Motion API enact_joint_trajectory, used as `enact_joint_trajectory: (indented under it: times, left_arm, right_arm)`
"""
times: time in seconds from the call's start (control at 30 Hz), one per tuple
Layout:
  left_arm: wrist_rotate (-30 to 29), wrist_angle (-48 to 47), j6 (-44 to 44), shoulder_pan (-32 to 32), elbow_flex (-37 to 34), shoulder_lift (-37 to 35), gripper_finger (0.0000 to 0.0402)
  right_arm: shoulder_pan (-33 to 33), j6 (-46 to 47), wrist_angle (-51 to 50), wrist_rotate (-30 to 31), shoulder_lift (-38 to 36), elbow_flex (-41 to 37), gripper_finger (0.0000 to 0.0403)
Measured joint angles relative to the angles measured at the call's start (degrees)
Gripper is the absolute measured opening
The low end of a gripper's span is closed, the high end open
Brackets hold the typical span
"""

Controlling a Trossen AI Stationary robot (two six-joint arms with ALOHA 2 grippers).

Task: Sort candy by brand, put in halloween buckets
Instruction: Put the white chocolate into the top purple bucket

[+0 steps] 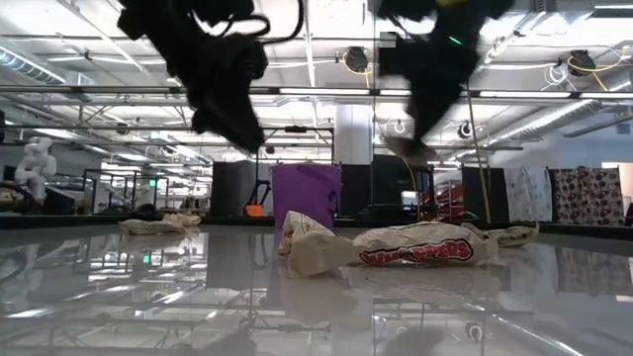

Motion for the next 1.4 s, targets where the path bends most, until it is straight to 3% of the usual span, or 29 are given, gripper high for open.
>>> enact_joint_trajectory:
  times: [0.13,0.3,0.47,0.6,0.93,1.13,1.4]
  left_arm:
    - [-0.01,-3.33,2.28,0.60,1.70,-2.69,0.0164]
    - [-2.11,-4.85,3.09,1.65,2.52,-7.67,0.0164]
    - [-5.54,-4.77,2.99,2.69,2.60,-12.69,0.0164]
    - [-7.09,-4.96,2.96,3.20,2.58,-15.49,0.0164]
    - [-8.96,-9.86,0.87,3.21,2.58,-16.48,0.0164]
    - [-9.05,-14.81,-1.32,3.22,2.54,-16.79,0.0164]
    - [-10.47,-21.31,0.81,3.24,2.53,-16.79,0.0164]
  right_arm:
    - [-4.41,-4.78,9.68,2.14,-0.11,5.58,0.0003]
    - [-11.66,-7.81,31.14,1.62,1.78,6.71,0.0002]
    - [-19.33,-3.17,44.30,1.53,8.52,7.47,0.0002]
    - [-24.01,1.32,41.88,-1.51,16.42,14.01,0.0015]
    - [-27.11,-2.35,14.37,-2.58,29.76,37.27,0.0125]
    - [-27.62,-3.03,10.95,-3.86,30.43,42.04,0.0164]
    - [-23.94,-3.70,10.25,-6.53,30.14,45.54,0.0166]
